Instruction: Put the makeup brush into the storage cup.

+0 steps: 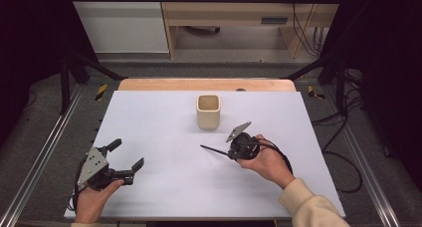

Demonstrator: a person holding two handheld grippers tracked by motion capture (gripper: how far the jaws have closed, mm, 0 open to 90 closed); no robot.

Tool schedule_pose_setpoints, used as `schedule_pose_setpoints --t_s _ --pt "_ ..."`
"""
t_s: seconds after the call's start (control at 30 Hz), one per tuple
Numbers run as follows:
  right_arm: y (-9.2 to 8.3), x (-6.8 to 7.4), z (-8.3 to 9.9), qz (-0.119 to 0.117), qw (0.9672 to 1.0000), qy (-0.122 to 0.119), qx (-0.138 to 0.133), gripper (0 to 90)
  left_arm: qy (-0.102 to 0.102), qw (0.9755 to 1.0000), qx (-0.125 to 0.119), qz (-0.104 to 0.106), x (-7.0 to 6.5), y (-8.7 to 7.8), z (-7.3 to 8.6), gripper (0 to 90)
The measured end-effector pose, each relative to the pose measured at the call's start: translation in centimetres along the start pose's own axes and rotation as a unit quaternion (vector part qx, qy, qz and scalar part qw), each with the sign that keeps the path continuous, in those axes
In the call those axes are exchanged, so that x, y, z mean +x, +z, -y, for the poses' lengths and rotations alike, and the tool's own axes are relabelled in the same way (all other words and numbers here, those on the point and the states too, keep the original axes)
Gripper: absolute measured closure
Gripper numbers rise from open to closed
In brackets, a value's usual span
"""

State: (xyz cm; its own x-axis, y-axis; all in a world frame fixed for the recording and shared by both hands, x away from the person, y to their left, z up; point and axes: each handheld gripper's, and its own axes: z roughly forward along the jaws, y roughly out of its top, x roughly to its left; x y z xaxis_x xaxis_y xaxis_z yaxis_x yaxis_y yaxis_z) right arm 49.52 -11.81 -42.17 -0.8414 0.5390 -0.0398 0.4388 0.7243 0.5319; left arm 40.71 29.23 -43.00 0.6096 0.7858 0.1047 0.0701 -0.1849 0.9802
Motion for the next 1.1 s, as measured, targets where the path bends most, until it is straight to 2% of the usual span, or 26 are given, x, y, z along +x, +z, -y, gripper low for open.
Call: schedule_pose_setpoints --t_s 0.27,0.4,0.9,1.1 --pt "-0.7 0.2 -0.5 0.002 0.9999 -0.011 -0.004 84.2 0.013 0.9999 0.008 0.003 -0.4 0.2 -0.1 1.8" --pt "-0.6 0.3 -0.5 -0.001 0.9999 -0.014 0.001 84.2 0.012 0.9999 0.008 0.004 -0.4 0.2 -0.1 1.8" --pt "-1.7 0.5 -1.1 -0.008 0.9997 -0.018 -0.014 84.3 0.018 0.9998 0.010 0.007 -0.7 0.3 -0.3 1.9" --pt "-2.6 0.5 -1.8 -0.013 0.9994 -0.028 -0.015 84.3 0.050 0.9983 0.030 0.009 -1.6 0.9 -0.7 1.9"
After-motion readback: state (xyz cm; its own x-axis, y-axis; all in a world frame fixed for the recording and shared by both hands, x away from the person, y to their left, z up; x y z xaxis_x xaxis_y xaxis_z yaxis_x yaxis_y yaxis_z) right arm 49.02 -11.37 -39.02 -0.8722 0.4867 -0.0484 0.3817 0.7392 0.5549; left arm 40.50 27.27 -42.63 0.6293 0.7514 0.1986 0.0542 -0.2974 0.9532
